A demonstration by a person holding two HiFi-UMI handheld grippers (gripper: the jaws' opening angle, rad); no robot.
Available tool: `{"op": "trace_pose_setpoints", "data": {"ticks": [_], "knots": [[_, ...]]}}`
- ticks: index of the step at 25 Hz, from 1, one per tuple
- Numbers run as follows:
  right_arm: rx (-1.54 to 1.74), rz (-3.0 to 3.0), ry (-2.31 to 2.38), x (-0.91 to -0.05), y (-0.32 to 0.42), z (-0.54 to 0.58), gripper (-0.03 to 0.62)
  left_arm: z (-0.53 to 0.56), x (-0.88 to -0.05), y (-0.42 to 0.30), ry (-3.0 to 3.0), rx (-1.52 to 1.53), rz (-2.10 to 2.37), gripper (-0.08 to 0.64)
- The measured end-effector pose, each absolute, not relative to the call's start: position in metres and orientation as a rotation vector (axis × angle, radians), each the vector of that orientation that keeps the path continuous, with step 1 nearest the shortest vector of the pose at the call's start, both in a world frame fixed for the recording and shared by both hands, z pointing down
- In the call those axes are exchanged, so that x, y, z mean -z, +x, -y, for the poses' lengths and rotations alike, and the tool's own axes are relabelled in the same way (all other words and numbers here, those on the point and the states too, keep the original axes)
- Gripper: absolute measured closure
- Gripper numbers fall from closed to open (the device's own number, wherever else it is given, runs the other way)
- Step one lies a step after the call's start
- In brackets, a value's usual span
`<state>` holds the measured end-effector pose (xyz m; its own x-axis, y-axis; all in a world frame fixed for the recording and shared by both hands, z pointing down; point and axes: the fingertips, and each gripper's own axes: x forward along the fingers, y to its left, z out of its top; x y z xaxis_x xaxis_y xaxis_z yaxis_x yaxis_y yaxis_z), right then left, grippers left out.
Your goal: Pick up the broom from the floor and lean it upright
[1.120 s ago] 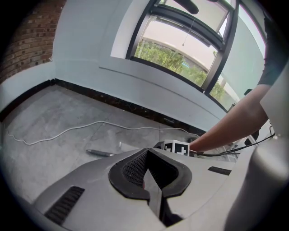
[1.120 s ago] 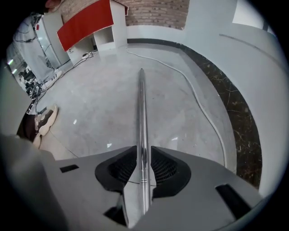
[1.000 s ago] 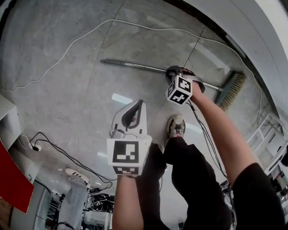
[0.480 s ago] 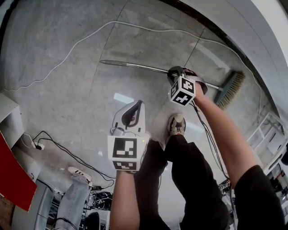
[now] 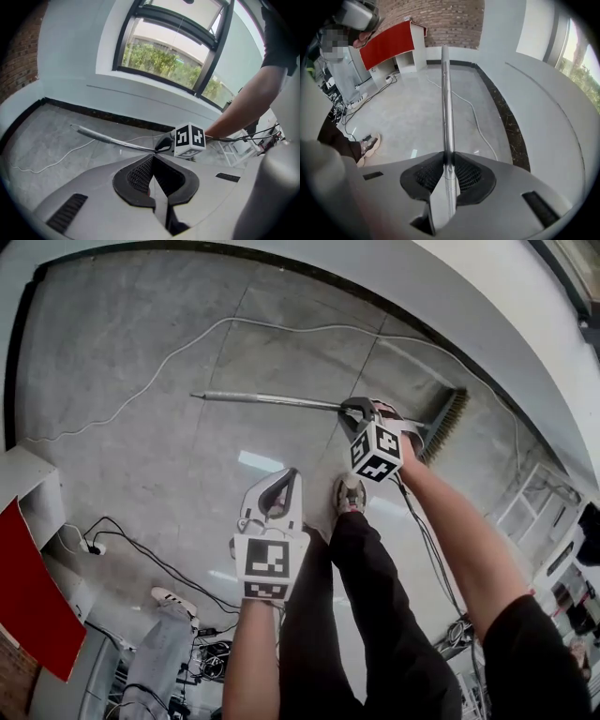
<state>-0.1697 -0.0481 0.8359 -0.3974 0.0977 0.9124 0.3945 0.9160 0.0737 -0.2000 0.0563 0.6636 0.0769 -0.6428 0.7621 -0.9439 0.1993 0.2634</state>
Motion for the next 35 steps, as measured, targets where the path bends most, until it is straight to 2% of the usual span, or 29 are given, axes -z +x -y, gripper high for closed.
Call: {"op": "trace_pose_setpoints", "data": {"ticks": [12, 27, 35], "knots": [[0.33, 2.076, -0.201, -0.757, -0.134, 0.065, 0.525, -0.055, -0.599, -0.171, 1.649, -0.581, 1.627, 0.558], [0.323, 2.261, 0.177, -0.679, -0.097, 0.073, 0.528, -0.082, -0.573, -0.128, 1.878, -0.753, 1.485, 0.558], [0.194, 2.361, 0.509, -0.638, -0.074, 0.097, 0.528, -0.073, -0.566, -0.127, 1.948, -0.822, 1.473, 0.558]]}}
